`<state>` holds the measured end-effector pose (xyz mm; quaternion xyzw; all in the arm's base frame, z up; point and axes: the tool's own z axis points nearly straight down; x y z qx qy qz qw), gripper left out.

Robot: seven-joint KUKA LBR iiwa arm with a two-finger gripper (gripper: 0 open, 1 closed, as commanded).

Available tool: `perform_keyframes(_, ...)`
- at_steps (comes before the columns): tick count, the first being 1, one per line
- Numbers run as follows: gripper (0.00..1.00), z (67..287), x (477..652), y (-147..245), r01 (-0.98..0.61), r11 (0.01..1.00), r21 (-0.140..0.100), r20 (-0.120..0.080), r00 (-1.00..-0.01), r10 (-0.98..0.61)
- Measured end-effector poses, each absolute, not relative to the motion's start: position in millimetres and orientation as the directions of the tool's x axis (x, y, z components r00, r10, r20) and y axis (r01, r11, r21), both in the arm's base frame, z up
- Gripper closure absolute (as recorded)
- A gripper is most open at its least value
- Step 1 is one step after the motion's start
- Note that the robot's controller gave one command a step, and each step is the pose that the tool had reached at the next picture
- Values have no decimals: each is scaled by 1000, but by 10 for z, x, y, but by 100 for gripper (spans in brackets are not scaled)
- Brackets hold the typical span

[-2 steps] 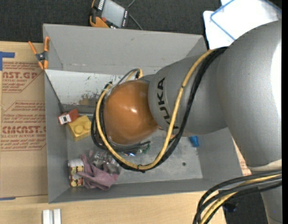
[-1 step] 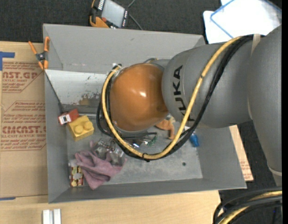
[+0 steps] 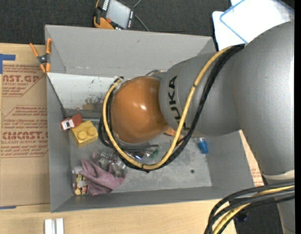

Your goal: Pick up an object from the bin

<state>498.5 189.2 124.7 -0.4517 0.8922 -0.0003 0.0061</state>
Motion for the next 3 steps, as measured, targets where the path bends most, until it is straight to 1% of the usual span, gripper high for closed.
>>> perform_keyframes(1, 100, 1759, 4953, 1885, -840, 543, -8, -15, -543, -840)
perform_keyframes(2, 0, 1063, 5079, 1753, -878, 479, -4, -7, -479, -878)
perform_keyframes(3, 0, 1010, 5071, 1734, -877, 480, 2, -2, -480, -877)
